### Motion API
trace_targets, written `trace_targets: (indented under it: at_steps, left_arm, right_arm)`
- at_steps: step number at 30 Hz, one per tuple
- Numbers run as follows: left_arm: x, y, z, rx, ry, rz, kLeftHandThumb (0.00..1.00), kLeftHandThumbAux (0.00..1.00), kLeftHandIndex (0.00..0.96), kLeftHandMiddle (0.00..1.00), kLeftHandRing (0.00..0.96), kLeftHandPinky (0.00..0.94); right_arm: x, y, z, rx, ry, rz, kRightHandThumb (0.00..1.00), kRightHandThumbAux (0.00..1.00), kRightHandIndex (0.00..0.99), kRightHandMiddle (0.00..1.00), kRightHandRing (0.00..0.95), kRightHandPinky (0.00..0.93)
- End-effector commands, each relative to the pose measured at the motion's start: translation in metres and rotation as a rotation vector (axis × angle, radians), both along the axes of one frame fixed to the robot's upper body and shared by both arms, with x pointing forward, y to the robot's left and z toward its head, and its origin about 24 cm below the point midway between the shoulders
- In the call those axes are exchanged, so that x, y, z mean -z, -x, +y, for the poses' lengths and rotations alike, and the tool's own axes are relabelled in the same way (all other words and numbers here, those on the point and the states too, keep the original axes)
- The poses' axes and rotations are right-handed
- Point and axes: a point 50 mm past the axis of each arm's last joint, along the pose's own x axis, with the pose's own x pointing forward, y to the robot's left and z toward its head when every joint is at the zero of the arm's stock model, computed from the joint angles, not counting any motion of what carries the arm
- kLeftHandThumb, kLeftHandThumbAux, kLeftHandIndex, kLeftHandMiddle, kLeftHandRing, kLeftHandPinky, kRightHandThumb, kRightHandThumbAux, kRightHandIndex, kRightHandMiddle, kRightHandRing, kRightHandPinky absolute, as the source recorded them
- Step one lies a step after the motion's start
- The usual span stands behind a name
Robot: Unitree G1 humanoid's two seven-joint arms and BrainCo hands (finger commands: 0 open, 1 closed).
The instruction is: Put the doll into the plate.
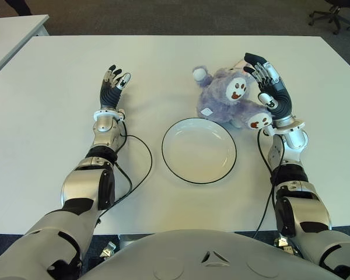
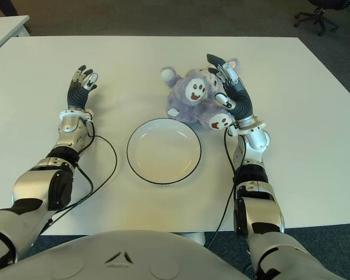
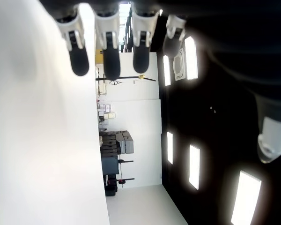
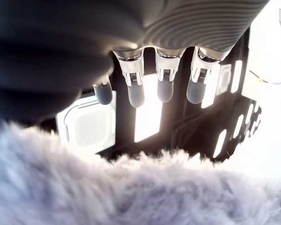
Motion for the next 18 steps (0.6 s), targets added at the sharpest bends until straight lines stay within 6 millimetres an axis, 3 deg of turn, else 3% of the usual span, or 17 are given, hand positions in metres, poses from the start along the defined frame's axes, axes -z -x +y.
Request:
trace_targets:
  at_steps: [1,13,15,18]
  left_arm:
    - [0.061,0.039,0.004,-0.023,0.064,0.271,0.0,0.495,0.01,0.14,0.159,0.186]
    - [0.06,0.038,0.007,-0.016,0.059,0.276,0.0,0.486,0.012,0.138,0.151,0.144]
    - [0.06,0.038,0.008,-0.014,0.058,0.275,0.0,0.488,0.011,0.138,0.156,0.196]
    - [0.059,0.037,0.008,-0.012,0.055,0.275,0.0,0.485,0.006,0.134,0.154,0.151]
  right_arm:
    - [0.099,0.059,-0.026,0.117,-0.212,0.421,0.301,0.36,0.092,0.117,0.069,0.088]
    - [0.103,0.065,-0.023,0.253,-0.117,0.359,0.24,0.295,0.052,0.087,0.051,0.058]
    - [0.104,0.066,-0.021,0.277,-0.112,0.346,0.227,0.293,0.048,0.088,0.053,0.072]
    - [0.106,0.068,-0.017,0.313,-0.116,0.332,0.217,0.291,0.042,0.083,0.052,0.072]
